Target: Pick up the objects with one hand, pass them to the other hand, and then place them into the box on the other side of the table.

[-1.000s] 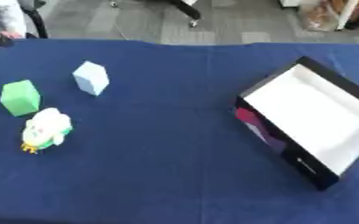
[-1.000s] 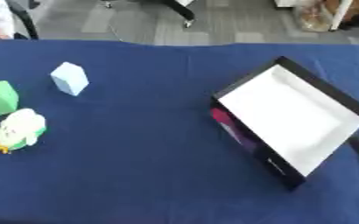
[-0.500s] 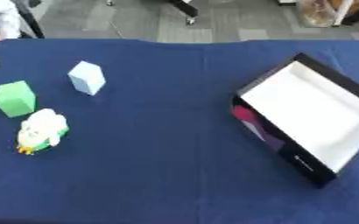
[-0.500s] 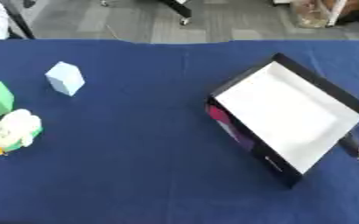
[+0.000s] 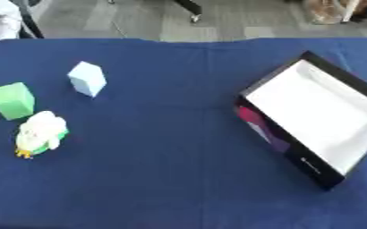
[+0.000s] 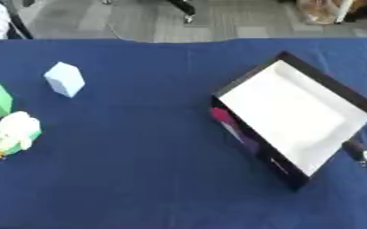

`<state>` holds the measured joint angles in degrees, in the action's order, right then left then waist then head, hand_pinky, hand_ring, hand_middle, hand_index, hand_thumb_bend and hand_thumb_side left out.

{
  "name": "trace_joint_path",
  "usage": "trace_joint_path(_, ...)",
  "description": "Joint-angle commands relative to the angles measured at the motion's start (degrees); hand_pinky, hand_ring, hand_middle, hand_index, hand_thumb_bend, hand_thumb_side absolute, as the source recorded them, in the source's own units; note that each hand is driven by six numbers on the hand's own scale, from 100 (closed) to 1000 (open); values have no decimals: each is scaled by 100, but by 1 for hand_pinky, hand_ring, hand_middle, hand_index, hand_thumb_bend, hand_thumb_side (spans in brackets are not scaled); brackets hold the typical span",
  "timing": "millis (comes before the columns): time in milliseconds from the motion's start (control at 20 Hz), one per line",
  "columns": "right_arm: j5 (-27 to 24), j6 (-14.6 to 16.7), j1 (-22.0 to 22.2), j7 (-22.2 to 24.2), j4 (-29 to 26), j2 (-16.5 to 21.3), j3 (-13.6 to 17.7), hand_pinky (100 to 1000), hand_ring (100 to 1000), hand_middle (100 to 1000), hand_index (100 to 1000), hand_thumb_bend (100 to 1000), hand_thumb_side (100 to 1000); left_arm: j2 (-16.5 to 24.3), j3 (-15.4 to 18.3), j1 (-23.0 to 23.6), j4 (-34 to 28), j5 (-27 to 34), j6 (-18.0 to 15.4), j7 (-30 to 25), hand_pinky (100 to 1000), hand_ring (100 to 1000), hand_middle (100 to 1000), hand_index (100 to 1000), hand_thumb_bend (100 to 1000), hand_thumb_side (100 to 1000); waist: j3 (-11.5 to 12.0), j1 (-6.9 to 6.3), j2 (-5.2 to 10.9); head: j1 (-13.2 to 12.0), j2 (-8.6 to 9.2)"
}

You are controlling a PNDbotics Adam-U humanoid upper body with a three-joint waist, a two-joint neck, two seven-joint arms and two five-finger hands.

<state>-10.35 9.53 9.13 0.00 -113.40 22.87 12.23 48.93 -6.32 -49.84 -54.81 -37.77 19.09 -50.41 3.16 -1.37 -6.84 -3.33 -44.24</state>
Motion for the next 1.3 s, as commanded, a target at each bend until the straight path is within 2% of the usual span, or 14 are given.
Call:
trace_joint_path(50, -5, 2, -29, 1, -119, 97, 27, 986, 989, 993, 1000, 688, 180, 254, -31, -70, 7, -234, 70, -155, 954, 916, 832, 823, 881, 100, -9, -81, -52, -189, 22)
trace_joint_path(500, 17, -18, -35, 7, -119, 53, 30, 986, 990, 993, 1000, 688, 178, 159, -38, -99, 75, -531, -82, -156, 952, 912, 829, 816, 855, 100, -19, -76, -90, -390, 133)
trace_joint_path(850, 80, -34, -92, 17, -119, -20, 29, 987, 991, 994, 1000, 688, 175, 62, -51, -167, 183, -611, -136, -156, 954, 909, 827, 801, 830, 100, -34, -65, -227, -324, 200)
trace_joint_path(1300, 169, -38, -203, 25, -119, -104, 23, 987, 991, 992, 1000, 688, 171, 24, -55, -199, 367, -682, -172, -156, 961, 912, 835, 819, 840, 100, -41, -53, -438, -242, 242)
